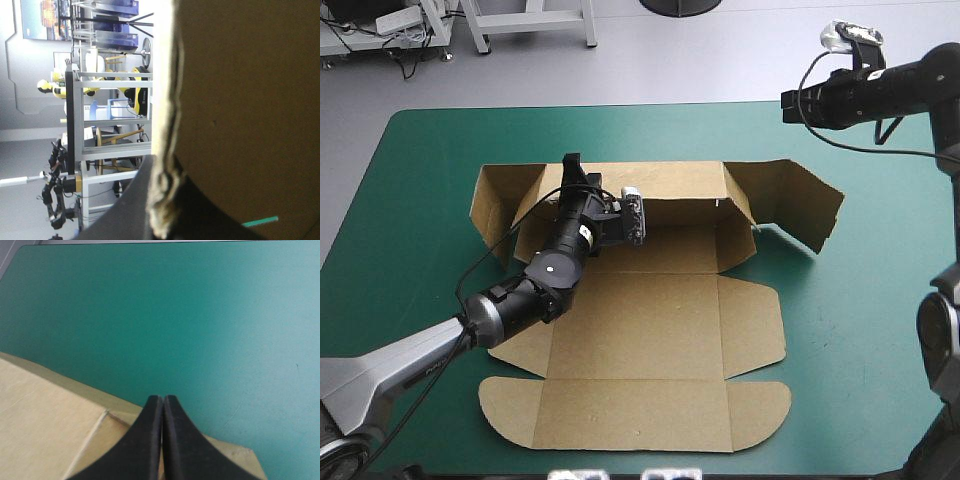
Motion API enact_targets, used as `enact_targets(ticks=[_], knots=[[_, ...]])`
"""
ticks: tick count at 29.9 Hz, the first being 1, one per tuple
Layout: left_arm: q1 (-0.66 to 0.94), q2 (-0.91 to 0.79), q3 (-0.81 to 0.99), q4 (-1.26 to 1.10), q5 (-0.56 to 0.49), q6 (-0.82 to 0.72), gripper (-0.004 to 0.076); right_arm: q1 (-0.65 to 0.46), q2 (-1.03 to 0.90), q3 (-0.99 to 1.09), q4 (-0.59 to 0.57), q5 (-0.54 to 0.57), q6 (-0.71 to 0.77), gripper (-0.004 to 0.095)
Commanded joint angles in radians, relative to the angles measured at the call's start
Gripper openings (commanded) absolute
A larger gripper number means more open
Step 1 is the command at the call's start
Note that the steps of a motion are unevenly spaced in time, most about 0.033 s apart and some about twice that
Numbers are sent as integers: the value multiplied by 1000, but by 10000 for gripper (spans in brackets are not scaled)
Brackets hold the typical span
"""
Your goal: Fold the box
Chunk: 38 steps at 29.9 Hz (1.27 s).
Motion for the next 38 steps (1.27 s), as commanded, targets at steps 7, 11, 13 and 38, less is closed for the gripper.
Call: enact_targets(ticks=[7,11,13,38], knots=[[-5,-35,-21,89,89,-202,-10,3,146,-182,34,28,26,-5],[-5,-35,-21,89,89,-209,-10,7,149,-153,37,28,13,-5],[-5,-35,-21,89,89,-219,-10,9,144,-126,63,28,-3,-5],[-5,-35,-21,87,96,-259,-10,32,-130,436,86,28,-281,-5]])
